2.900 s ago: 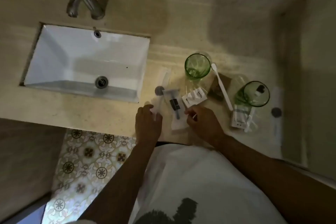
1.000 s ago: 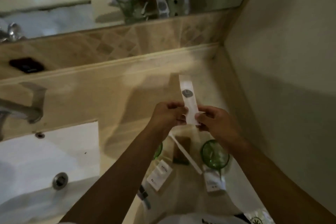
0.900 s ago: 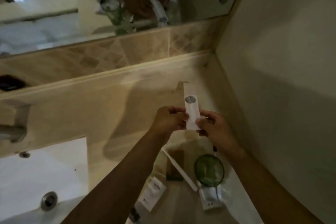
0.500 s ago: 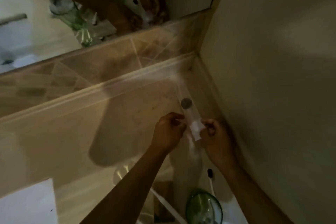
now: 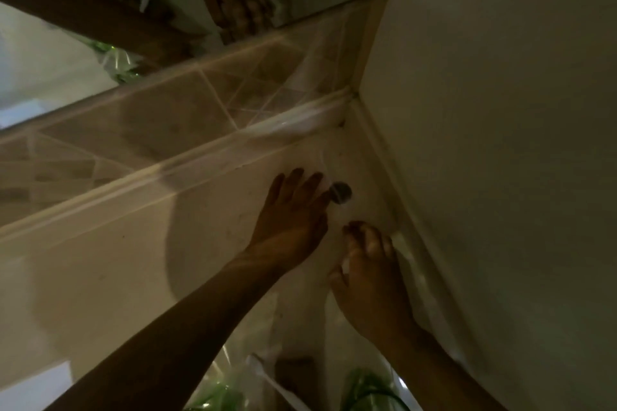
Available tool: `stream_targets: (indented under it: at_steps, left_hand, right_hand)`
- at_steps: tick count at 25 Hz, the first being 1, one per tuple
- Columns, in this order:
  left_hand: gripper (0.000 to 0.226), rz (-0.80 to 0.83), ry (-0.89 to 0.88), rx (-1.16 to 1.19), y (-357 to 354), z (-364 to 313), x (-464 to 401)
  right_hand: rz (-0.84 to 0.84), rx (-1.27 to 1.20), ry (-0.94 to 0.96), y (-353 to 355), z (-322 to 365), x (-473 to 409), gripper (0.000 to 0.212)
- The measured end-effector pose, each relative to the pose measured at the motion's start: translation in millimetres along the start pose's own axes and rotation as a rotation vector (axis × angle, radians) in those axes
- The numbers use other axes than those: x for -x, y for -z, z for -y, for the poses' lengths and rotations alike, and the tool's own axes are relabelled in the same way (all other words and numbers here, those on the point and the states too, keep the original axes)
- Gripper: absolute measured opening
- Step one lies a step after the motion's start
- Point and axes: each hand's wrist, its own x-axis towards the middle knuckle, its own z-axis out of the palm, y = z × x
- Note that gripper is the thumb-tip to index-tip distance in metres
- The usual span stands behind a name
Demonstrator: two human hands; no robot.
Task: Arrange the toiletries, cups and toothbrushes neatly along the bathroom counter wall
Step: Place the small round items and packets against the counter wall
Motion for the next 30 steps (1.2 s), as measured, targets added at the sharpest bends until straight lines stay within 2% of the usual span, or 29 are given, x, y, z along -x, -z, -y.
stream_targets:
  at_steps: [4,11,17,20,23,26,28,30]
  left_hand:
    - [0.057,0.002,-0.009,-0.002,-2.9,2.6,-12.0]
    - [0.055,0.008,-0.043,-0.013,-3.5,-0.9,-28.3]
    - [0.058,0.019,-0.002,0.004,-2.6,-5.0,-31.2]
    - [0.062,0.041,0.015,0.069,2.4,-6.3,-23.4]
    - [0.059,0.038,0.066,0.137,-0.2,-16.5,5.0]
    - [0.052,-0.007,-0.085,0.122,-12.3,-36.7,42.7]
    - [0.049,0.002,-0.217,0.151,-20.9,-48.9,61.0]
    - [0.046,0.019,-0.263,0.181,-26.4,-58.2,73.6]
  right_hand:
    - [-0.018,0.092,-0.047,-2.7,2.2,-4.6,0.078]
    - [-0.023,0.072,-0.117,-0.4,5.2,-11.5,0.078]
    - [0.009,0.037,-0.093,2.1,6.3,-14.3,0.077]
    - [-0.06,-0.04,-0.011,7.1,0.2,-10.2,0.07]
    - [-0.142,-0.244,-0.013,10.9,-24.2,17.9,0.051]
    - [-0.188,-0.391,-0.057,12.3,-59.6,70.0,0.028]
    - [-0.204,-0.331,-0.084,12.7,-82.6,107.8,0.026]
    - [-0.195,-0.296,-0.135,6.7,-103.9,141.3,0.029]
